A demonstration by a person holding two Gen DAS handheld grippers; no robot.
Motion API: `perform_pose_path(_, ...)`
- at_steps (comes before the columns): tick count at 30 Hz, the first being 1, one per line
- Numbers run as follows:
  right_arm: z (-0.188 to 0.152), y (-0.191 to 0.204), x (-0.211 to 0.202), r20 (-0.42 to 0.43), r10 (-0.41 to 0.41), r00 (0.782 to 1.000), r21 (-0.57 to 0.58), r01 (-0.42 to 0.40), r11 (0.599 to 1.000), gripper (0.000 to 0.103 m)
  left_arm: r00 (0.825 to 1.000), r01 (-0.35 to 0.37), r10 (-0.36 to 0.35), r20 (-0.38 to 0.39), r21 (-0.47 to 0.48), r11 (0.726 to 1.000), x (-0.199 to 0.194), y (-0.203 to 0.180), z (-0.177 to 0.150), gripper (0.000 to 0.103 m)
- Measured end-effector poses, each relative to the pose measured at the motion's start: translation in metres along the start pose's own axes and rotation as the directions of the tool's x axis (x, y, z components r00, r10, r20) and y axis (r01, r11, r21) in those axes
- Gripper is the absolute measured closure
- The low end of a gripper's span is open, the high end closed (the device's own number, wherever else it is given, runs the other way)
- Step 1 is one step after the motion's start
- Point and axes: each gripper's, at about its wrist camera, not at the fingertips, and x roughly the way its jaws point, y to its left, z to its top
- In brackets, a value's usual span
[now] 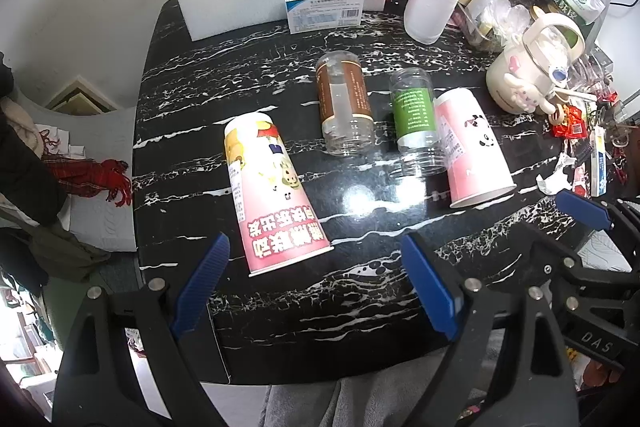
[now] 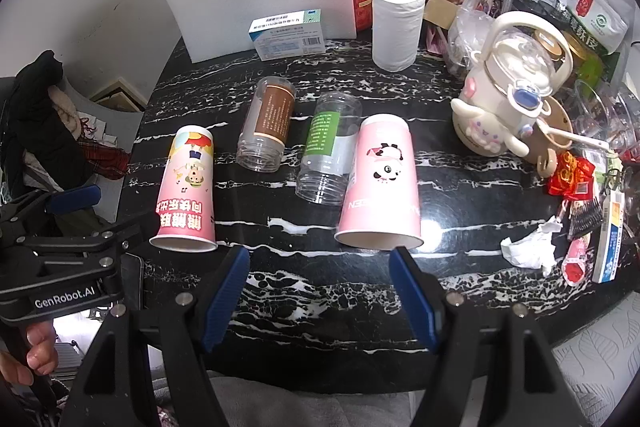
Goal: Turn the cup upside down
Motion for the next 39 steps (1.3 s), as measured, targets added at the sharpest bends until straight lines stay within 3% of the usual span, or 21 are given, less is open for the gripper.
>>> perform_pose_path(28,-0.017,0.006,-0.01,0.016,-0.01,1.0,0.004,0.01,1.0,0.03,1.0,0.005,-0.005,0.009,0.013,1.0,-0.009,-0.001,-0.023,0.016)
perform_pose_path(39,-0.022,0.005,0.006,-0.02,0.004,1.0,0.028,-0.004,1.0,0.031,1.0,-0.01,0.01,-0.03,0.003,1.0,0.011,0.007,-0.024,0.016)
